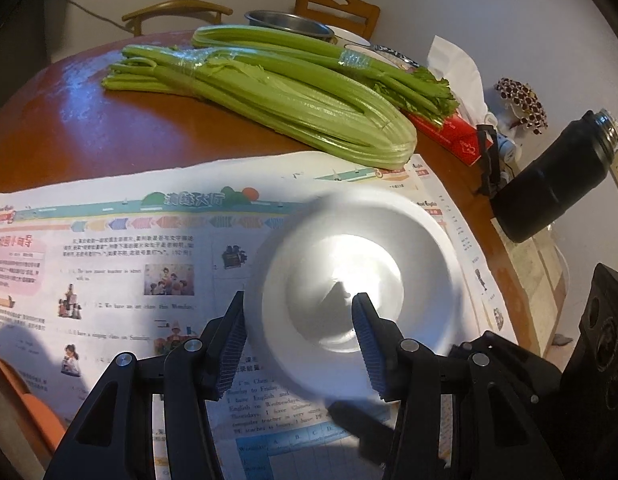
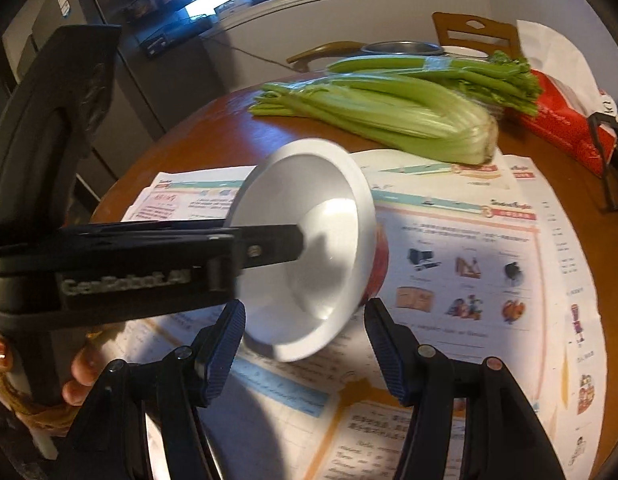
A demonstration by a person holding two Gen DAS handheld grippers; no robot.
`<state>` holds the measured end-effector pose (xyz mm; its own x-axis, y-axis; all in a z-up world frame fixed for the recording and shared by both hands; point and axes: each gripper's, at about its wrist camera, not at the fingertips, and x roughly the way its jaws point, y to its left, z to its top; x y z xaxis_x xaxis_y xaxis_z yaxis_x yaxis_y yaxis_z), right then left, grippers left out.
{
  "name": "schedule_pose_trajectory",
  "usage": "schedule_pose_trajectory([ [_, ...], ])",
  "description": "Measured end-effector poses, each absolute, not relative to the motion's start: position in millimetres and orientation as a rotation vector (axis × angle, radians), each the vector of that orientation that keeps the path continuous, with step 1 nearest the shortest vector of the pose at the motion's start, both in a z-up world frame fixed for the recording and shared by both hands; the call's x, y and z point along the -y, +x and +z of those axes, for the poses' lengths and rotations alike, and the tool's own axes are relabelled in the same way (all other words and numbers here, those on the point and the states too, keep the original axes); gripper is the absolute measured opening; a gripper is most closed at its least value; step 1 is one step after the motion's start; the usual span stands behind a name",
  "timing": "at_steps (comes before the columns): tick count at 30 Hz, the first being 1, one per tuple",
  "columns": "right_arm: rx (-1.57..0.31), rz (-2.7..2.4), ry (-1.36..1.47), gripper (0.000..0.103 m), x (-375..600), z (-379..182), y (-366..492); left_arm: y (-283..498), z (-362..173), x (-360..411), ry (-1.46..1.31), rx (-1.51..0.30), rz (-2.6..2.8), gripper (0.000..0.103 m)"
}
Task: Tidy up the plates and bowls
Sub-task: 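Grasp the red paper cup rim with the left tool and lift it, then carry the red paper cup with the left tool over the steel bowl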
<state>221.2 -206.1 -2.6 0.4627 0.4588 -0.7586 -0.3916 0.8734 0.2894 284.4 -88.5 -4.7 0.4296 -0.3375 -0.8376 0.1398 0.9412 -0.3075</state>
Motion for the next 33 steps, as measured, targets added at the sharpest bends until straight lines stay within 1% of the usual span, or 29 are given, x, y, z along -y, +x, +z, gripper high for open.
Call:
schedule_pose_trajectory([
  [9, -0.968, 0.527, 0.064, 0.062, 202.1, -3.4, 220.7, 287.3, -9.5, 80.6, -0.246, -1.1, -0.299, 0.053],
  [13, -0.963, 0.473, 0.122, 0.062, 229.8, -1.8, 219.0, 291.9, -12.4, 68.0, -0.286, -1.108, -0.272, 0.053],
  [17, -0.912, 0.369, 0.186, 0.062, 260.5, 9.5, 229.6, 294.9, -13.7, 66.9, -0.295, -1.111, -0.27, 0.053],
  [22, -0.941, 0.319, 0.095, 0.062, 253.4, 3.5, 257.9, 300.4, -18.3, 69.1, -0.311, -1.136, -0.269, 0.053],
  [27, -0.953, 0.362, -0.004, 0.061, 230.2, -8.5, 259.2, 300.5, -22.0, 74.2, -0.314, -1.142, -0.315, 0.053],
  [28, -0.95, 0.377, -0.005, 0.06, 226.5, -8.9, 258.0, 300.5, -23.2, 75.5, -0.321, -1.146, -0.327, 0.052],
  [29, -0.943, 0.395, -0.004, 0.059, 223.2, -8.0, 255.4, 300.2, -23.7, 77.4, -0.316, -1.146, -0.331, 0.048],
  [31, -0.922, 0.413, -0.018, 0.058, 217.1, -3.1, 248.4, 298.0, -22.2, 81.2, -0.295, -1.138, -0.335, 0.035],
  [33, -0.904, 0.435, -0.03, 0.057, 211.3, 2.5, 241.3, 295.5, -19.0, 83.9, -0.274, -1.126, -0.33, 0.034],
])
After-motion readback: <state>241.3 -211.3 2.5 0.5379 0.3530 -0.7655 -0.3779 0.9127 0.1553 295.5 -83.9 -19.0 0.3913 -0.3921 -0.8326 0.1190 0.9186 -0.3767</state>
